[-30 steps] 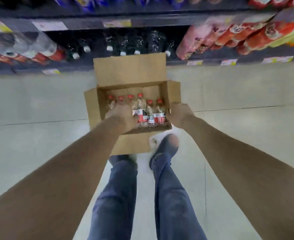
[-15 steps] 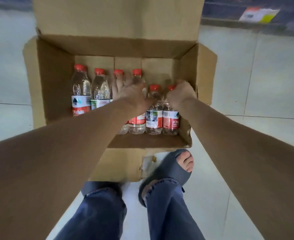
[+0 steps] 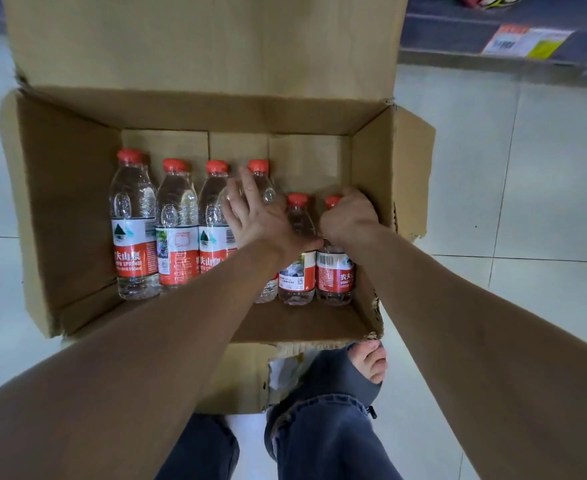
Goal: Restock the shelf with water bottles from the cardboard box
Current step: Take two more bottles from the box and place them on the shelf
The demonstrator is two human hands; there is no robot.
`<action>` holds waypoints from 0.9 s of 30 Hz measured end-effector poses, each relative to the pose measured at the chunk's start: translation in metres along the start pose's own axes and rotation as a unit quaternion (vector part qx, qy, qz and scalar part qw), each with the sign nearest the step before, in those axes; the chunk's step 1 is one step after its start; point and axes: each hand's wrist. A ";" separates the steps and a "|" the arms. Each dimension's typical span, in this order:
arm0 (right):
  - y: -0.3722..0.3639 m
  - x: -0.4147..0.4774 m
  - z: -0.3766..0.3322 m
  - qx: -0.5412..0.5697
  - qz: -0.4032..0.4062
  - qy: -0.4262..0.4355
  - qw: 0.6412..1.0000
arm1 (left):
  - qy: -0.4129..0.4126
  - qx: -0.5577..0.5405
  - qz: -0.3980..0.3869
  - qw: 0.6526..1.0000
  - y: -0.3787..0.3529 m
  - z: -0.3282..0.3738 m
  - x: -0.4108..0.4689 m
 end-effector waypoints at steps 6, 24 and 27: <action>-0.007 -0.008 0.009 0.075 0.031 0.003 0.997 | -0.020 -0.157 0.114 0.981 -0.012 -0.020 -0.052; 0.062 -0.161 -0.045 0.162 -0.039 0.198 0.966 | -0.086 -0.492 0.060 0.864 0.128 -0.077 -0.149; 0.102 -0.222 -0.093 0.215 -0.095 0.216 0.948 | -0.088 -0.517 0.060 0.849 0.202 -0.098 -0.174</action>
Point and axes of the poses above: each hand's wrist, its own x-axis towards the middle knuckle, its own y-axis out of the back of the hand, z = x × y
